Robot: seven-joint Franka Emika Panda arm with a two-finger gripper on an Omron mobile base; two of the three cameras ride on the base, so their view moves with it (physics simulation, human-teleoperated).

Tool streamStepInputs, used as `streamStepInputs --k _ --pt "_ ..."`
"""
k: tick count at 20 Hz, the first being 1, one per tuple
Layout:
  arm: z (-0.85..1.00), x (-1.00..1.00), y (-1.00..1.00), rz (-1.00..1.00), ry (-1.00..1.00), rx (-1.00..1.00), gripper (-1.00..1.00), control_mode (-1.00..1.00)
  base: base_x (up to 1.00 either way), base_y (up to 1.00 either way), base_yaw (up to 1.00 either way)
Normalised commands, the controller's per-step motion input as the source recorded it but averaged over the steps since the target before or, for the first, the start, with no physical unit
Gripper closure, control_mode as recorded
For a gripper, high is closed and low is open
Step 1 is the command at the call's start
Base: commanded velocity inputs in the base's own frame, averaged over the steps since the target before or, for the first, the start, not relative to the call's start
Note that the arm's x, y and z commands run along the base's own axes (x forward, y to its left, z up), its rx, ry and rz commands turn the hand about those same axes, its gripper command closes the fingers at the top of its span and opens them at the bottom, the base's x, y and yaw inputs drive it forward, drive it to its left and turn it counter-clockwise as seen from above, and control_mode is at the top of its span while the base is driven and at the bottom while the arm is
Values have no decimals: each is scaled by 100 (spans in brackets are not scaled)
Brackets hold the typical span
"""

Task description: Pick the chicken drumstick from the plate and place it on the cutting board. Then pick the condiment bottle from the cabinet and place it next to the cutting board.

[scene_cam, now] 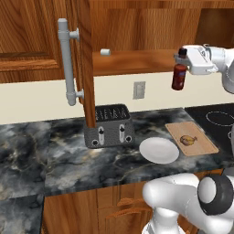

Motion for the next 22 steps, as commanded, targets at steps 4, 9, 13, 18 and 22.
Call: streamStepInputs --k 4,9,13,18,22 --pt "-2 -70 10 0 0 0 100 -100 0 0 0" --pt "-4 -75 15 0 0 0 100 -100 0 0 0" --pt "-9 -80 17 0 0 0 100 -100 0 0 0" --pt "-16 -83 24 0 0 0 100 -100 0 0 0" --pt "-17 -78 19 0 0 0 100 -100 0 0 0"
